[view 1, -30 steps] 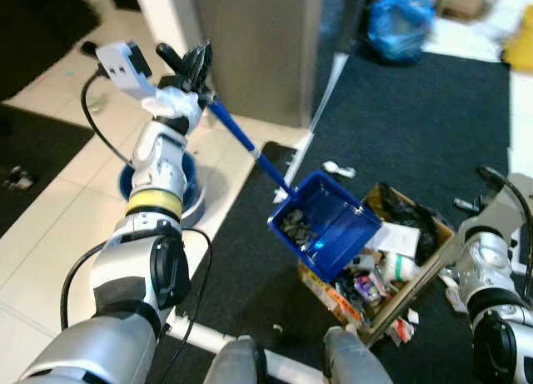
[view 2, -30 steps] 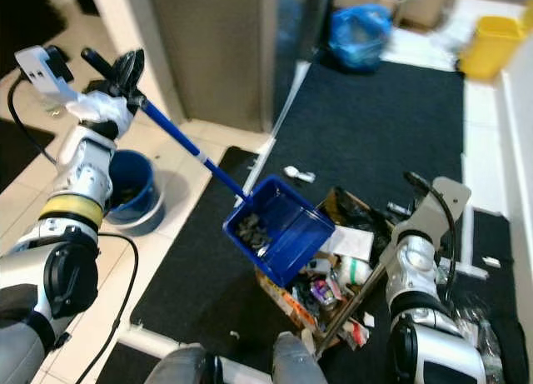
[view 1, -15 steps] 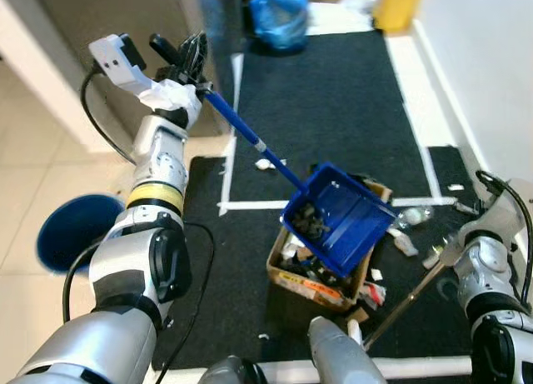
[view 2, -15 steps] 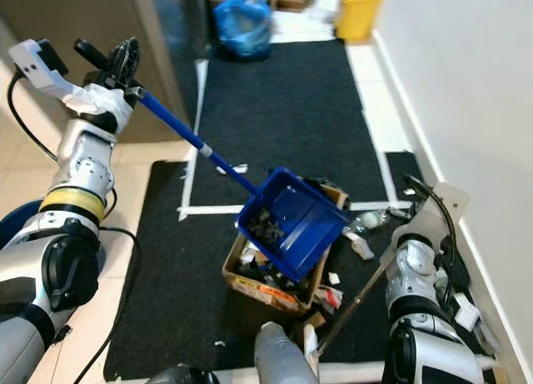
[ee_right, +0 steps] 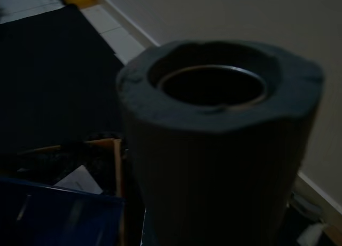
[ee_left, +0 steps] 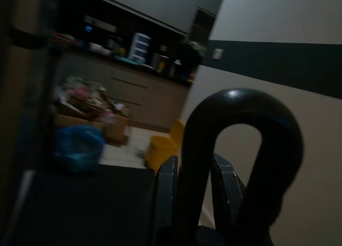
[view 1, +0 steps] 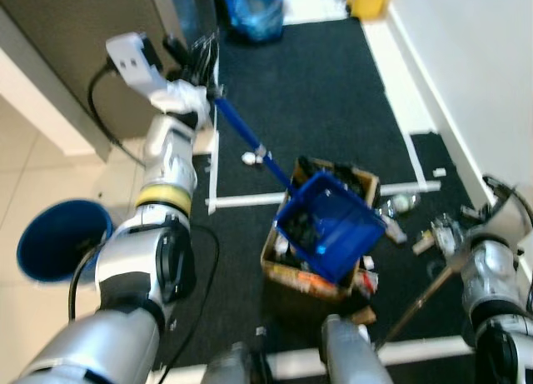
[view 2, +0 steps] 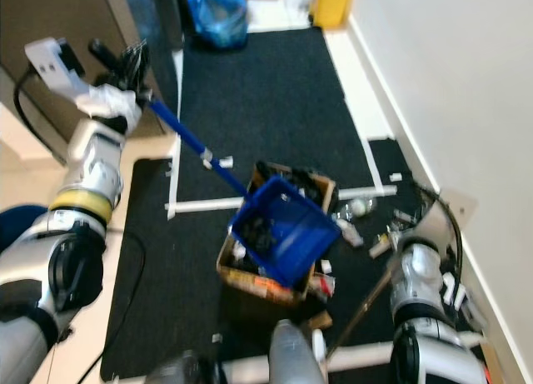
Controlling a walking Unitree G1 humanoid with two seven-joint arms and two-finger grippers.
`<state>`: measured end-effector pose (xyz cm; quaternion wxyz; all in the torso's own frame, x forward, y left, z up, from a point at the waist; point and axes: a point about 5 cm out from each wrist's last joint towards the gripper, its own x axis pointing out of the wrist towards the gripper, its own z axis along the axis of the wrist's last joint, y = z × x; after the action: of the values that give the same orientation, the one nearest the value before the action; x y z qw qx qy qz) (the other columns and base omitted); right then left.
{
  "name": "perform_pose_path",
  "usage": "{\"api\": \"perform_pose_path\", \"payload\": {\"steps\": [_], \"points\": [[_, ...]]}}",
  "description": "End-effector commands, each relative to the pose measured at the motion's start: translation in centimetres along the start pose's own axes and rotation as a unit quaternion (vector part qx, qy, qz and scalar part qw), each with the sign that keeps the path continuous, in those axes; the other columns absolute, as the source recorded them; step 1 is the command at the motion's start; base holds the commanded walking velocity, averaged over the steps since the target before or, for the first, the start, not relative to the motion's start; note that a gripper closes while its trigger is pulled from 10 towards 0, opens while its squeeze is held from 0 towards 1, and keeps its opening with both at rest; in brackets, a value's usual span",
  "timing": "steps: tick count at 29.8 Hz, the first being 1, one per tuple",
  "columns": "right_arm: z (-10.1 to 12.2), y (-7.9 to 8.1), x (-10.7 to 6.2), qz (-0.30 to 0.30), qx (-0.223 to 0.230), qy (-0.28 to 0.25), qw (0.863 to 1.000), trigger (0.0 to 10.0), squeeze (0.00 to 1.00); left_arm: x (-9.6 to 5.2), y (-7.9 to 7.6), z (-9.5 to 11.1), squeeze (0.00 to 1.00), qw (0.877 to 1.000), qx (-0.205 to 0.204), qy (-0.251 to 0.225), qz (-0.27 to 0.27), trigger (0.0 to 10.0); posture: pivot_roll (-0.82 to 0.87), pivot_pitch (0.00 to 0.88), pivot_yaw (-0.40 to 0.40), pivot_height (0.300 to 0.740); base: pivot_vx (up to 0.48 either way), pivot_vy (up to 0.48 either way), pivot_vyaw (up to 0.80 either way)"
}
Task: Sweep floor
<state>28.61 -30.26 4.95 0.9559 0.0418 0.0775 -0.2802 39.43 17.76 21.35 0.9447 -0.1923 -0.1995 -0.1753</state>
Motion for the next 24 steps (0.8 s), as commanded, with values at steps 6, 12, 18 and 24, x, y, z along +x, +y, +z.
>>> {"api": "perform_pose_path", "payload": {"steps": [6, 12, 18, 24], "points": [[-0.9, -0.8, -0.5, -0.01, -0.005, 0.013, 1.0, 10.0, 0.0, 0.6, 0.7, 2.4, 0.0, 0.998, 0.049, -0.046, 0.019, 10.0, 0.02, 0.091, 0.073, 0.74, 0.0, 0.0, 0.0], [-1.2, -0.2, -0.7, -0.006, -0.001, 0.015, 1.0, 10.0, 0.0, 1.1, -1.5, 1.3, 0.0, 0.997, 0.06, -0.043, -0.023, 10.0, 0.02, 0.098, 0.08, 0.74, 0.0, 0.0, 0.0], [-1.4, -0.1, -0.8, -0.005, 0.002, 0.016, 1.0, 10.0, 0.0, 1.6, -2.9, 0.8, 0.0, 0.995, 0.075, -0.036, -0.054, 10.0, 0.02, 0.101, 0.088, 0.74, 0.0, 0.0, 0.0], [-1.7, 0.1, -1.1, -0.005, 0.006, 0.017, 1.0, 10.0, 0.0, 2.2, -4.6, 0.6, 0.0, 0.988, 0.118, -0.033, -0.097, 10.0, 0.02, 0.1, 0.098, 0.74, 0.0, 0.0, 0.0]]}}
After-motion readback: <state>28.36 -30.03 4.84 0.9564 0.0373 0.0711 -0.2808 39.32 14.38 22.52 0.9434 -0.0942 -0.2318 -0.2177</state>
